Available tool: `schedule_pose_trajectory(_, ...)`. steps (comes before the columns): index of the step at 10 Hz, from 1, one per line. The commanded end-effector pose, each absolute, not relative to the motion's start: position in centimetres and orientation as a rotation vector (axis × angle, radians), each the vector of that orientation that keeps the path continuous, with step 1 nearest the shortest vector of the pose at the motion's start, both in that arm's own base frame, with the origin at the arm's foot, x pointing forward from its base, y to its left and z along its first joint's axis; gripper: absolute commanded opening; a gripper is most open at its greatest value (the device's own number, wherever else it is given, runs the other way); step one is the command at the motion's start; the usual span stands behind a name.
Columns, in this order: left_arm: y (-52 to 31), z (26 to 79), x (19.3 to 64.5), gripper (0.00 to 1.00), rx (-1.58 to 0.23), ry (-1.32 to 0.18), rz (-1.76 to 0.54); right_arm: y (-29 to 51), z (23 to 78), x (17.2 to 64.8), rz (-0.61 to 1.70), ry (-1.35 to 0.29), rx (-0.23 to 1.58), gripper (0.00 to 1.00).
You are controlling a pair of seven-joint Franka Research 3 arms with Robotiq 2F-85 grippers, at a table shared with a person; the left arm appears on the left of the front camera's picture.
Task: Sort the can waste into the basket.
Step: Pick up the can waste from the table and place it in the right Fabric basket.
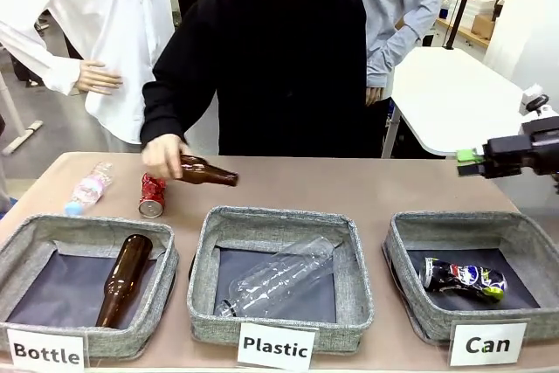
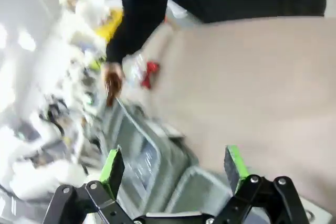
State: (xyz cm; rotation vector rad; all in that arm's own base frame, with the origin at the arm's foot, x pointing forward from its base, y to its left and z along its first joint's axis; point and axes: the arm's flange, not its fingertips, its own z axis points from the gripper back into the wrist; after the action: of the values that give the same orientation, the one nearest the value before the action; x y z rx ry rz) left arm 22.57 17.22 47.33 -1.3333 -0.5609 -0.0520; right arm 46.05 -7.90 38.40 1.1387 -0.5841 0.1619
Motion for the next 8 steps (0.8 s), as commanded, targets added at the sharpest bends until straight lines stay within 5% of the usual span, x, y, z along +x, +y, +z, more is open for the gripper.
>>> schedule_pose_trajectory(1, 17.3, 47.7, 22.5, 1.0, -1.353, -0.563, -0.04, -5.7, 39.2, 48.3, -0.026, -0.678, 1.153, 1.0)
schedule_pose_trajectory(2, 17.3, 47.7, 22.5, 1.0, -1.353, -0.563, -0.04, -7.9, 38.4, 46.1, 0.162, -0.584, 1.139, 1.0)
schedule_pose_trajectory(4, 17.2, 47.3, 22.6, 1.0, -1.333, -0.561, -0.052, -7.9, 38.4, 46.1, 0.162, -0.584, 1.139, 1.0)
schedule_pose_trajectory(8, 24.9, 57.3, 18.6, 1.0, -1.38, -0.912, -0.043, -7.9, 38.4, 46.1, 0.162, -0.584, 1.139, 1.0)
